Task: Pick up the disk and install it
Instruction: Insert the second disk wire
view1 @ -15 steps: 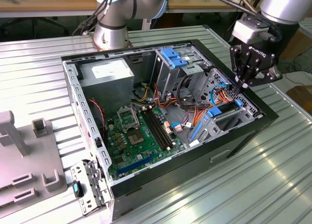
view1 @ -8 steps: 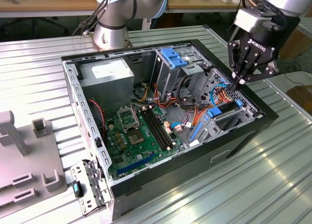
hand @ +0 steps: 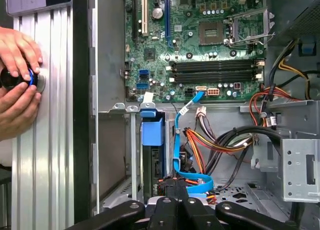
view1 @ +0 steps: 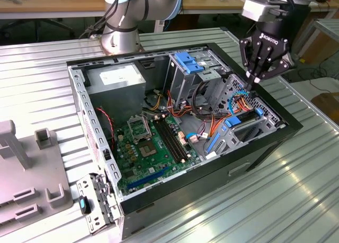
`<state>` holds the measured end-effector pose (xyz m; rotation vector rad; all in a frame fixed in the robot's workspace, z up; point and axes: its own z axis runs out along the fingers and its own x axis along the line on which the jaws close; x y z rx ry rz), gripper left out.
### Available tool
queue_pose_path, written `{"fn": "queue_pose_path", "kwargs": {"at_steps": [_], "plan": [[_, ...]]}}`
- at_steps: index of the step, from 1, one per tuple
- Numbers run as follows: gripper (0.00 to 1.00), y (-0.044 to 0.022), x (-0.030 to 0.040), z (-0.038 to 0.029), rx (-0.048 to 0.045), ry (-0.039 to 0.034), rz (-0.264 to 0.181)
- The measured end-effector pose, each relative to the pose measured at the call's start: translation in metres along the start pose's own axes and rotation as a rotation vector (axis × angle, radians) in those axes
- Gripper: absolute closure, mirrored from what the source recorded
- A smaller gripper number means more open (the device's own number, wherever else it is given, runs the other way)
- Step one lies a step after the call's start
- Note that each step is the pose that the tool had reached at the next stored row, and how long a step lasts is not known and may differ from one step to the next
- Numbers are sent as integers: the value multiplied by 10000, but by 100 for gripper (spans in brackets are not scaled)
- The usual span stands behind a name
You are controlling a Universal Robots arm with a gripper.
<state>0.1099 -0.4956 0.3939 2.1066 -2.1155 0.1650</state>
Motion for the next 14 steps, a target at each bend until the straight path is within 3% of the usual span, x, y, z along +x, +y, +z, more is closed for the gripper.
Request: {"fn": "queue_pose_path", "kwargs": {"at_steps": [8, 10, 14], "plan": [[89, -24, -23, 23, -13, 111, -26], [83, -28, -35, 40, -13, 195, -24], [58, -45, -57, 70, -13, 468, -17]]}}
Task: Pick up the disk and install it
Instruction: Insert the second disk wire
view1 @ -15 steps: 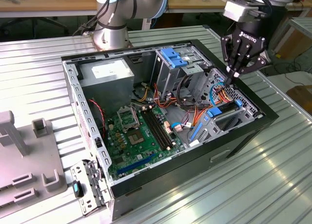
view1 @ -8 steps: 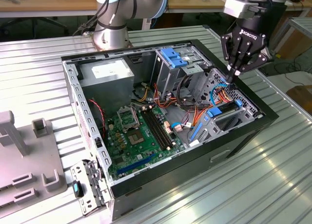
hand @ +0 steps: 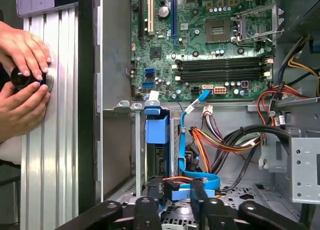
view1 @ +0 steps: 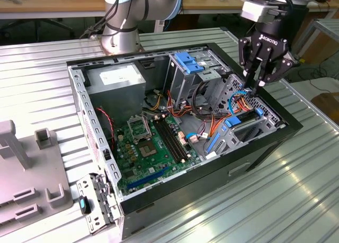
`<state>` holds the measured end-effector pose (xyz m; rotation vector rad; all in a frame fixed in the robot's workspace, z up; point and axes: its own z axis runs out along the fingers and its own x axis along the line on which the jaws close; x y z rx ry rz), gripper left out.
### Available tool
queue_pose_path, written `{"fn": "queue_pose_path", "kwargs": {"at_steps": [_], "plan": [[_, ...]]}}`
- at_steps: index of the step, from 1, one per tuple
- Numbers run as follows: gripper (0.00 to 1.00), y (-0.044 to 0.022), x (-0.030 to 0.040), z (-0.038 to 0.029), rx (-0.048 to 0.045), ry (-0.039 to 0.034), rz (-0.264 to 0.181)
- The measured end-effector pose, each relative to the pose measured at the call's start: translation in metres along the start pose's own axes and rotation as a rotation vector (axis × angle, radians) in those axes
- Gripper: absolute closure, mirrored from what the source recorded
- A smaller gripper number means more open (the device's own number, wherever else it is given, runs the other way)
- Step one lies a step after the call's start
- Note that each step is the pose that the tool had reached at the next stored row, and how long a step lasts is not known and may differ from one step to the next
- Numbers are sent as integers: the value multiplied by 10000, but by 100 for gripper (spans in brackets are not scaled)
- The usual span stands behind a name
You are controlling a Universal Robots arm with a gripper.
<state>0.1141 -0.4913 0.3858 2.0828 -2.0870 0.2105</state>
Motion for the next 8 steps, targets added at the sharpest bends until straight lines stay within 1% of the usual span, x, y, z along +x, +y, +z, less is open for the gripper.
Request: {"fn": "queue_pose_path", "kwargs": {"at_steps": [1, 2, 3, 4, 5, 6, 7, 8], "plan": [[52, -14, -28, 25, -1, 175, 7], [52, -16, -51, 41, -1, 297, 11], [52, -17, -71, 43, 0, 382, 9], [52, -18, -106, 38, 2, 538, 8], [52, -18, -162, 31, 5, 739, 12], [52, -17, -241, 23, 7, 984, 18], [52, -17, -279, 21, 7, 1162, 24], [52, -17, -293, 24, 7, 1269, 28]]}}
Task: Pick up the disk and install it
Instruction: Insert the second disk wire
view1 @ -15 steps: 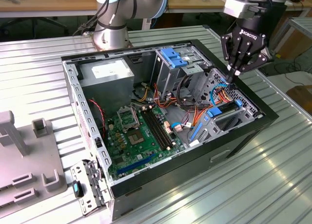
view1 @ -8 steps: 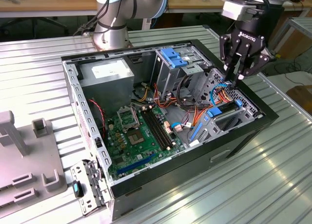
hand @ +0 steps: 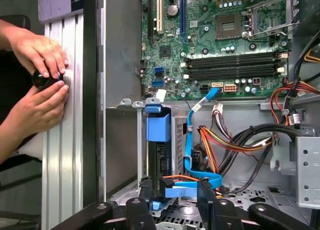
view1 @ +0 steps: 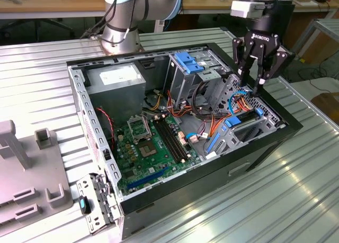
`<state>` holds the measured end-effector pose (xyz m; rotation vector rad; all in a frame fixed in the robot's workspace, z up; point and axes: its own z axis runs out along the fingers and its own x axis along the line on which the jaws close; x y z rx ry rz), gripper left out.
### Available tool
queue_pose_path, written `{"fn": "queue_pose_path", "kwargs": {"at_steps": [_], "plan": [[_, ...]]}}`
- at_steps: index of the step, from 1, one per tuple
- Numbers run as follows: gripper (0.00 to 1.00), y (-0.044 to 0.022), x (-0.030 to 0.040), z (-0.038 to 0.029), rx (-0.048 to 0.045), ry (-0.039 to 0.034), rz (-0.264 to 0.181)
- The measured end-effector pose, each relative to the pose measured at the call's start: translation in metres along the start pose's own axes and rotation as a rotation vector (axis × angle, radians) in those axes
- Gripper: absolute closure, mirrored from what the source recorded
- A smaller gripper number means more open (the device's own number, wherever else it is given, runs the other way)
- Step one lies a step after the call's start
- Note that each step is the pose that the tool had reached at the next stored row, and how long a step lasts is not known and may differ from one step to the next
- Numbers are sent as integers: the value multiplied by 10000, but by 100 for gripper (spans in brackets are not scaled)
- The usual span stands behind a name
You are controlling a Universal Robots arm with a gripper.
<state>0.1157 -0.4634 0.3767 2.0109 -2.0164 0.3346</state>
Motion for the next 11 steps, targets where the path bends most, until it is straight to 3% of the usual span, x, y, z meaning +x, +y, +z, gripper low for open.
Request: {"fn": "queue_pose_path", "kwargs": {"at_steps": [2, 3, 4, 5, 10, 11], "plan": [[52, -1, -7, 14, -1, 137, 4], [52, -5, -16, 35, -1, 261, 8], [52, -11, -29, 51, 0, 338, 9], [52, -18, -42, 69, 0, 381, 11], [53, -37, -72, 121, -1, 449, 14], [60, -38, -76, 128, -1, 465, 15]]}}
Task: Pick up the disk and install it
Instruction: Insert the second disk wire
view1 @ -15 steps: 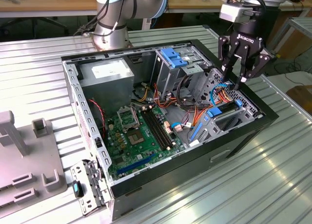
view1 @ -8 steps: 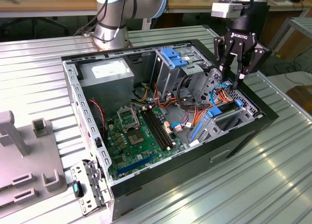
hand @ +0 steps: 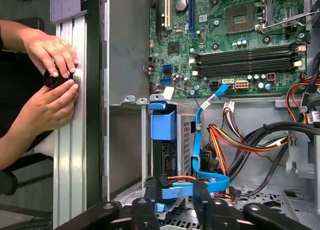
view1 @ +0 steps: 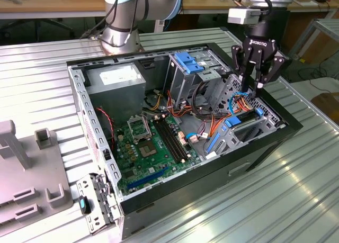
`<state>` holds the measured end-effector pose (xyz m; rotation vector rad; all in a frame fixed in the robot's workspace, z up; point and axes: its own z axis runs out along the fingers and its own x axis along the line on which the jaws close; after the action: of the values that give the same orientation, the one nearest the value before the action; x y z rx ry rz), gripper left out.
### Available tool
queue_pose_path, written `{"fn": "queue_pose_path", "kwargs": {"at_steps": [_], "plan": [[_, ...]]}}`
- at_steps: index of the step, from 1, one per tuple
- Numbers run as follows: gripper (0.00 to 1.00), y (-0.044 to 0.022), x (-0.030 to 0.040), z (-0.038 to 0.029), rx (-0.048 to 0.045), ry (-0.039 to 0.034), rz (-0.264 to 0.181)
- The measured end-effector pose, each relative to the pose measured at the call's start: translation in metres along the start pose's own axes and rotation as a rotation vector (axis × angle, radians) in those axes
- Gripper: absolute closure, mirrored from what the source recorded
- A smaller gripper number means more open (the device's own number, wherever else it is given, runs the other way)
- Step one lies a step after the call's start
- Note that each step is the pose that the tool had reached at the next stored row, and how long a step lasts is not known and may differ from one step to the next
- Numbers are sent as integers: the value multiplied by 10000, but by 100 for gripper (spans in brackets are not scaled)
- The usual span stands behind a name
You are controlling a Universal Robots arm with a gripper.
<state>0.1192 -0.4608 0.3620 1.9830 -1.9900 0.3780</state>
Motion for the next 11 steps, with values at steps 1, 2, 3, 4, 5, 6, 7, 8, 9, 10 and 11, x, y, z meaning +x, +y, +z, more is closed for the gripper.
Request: {"fn": "queue_pose_path", "kwargs": {"at_steps": [1, 2, 3, 4, 5, 6, 7, 8, 9, 10, 11], "plan": [[60, 0, -2, 4, -1, 17, 0], [66, -1, -5, 9, 0, 44, 0], [72, -1, -6, 11, 0, 70, 1], [72, -1, -8, 13, 0, 101, 1], [84, -1, -7, 13, 0, 117, 2], [84, -2, -7, 13, 0, 121, 2], [84, -1, -7, 13, 0, 120, 2], [84, -1, -7, 13, 0, 120, 2], [84, -1, -8, 14, 0, 120, 2], [84, -1, 19, 30, 0, 98, 3], [84, -2, 59, 53, 0, -40, -1]]}}
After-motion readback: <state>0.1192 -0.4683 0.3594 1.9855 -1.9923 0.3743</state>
